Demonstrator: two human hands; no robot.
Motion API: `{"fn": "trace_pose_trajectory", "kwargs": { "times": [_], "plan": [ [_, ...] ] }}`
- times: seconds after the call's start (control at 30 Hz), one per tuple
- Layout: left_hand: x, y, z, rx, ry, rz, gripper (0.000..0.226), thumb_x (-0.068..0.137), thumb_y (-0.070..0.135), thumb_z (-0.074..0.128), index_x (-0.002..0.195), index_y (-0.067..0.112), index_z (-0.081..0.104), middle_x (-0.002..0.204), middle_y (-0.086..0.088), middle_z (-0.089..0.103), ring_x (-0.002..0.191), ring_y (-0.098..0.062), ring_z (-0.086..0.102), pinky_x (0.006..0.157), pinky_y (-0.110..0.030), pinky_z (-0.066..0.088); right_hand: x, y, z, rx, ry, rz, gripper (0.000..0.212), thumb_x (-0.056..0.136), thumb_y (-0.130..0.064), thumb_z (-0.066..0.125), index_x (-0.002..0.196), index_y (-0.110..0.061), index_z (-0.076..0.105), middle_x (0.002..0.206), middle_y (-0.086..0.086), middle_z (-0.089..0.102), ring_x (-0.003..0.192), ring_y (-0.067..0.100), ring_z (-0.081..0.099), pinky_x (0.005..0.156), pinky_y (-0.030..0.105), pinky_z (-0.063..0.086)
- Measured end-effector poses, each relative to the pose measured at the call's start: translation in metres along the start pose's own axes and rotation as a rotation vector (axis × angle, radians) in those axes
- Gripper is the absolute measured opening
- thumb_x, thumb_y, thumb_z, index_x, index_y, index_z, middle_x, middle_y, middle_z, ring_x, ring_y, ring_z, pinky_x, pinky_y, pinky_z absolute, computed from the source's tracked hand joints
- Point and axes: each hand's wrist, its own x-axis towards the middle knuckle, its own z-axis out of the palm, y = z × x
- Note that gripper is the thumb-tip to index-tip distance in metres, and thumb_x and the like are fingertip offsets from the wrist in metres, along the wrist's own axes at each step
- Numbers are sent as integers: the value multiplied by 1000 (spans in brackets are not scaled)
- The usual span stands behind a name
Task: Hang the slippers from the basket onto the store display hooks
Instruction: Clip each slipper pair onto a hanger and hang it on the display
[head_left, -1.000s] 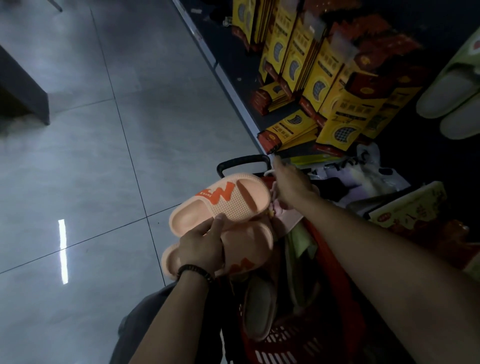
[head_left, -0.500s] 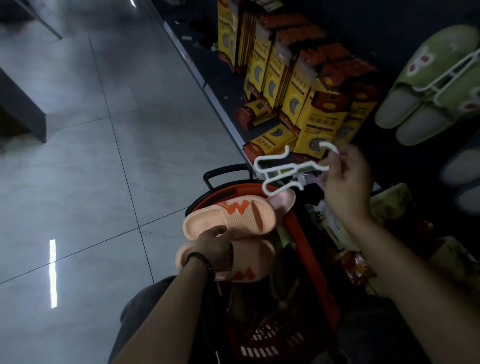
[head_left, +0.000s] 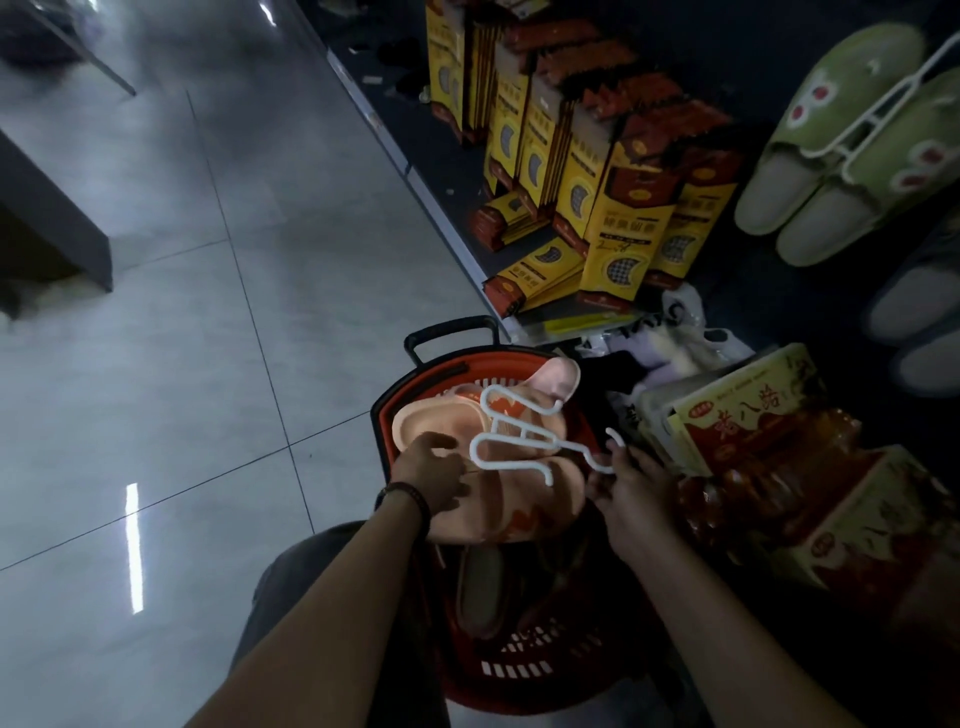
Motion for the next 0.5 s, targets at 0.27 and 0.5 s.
{"fn": "trace_pose_trajectory", "kwargs": {
  "times": [0.27,0.5],
  "plan": [
    [25,-11,-50,304,359,22,65,80,43,70,139,23,48,128,-16,54,108,-39,63,95,-46,56,2,30,22,-140,-71,-38,21,105,-22,62,94,-20,79,79,8,73,56,15,59,56,30,48],
    [33,-14,-57,-35,68,-106,26,98,39,60,116,22,70,94,-12,71,75,-28,65,72,-39,58,-9,37,33,-445,-232,-207,9,103,-26,67,106,-27,75,103,-6,76,95,12,71,82,33,57]
  ]
}}
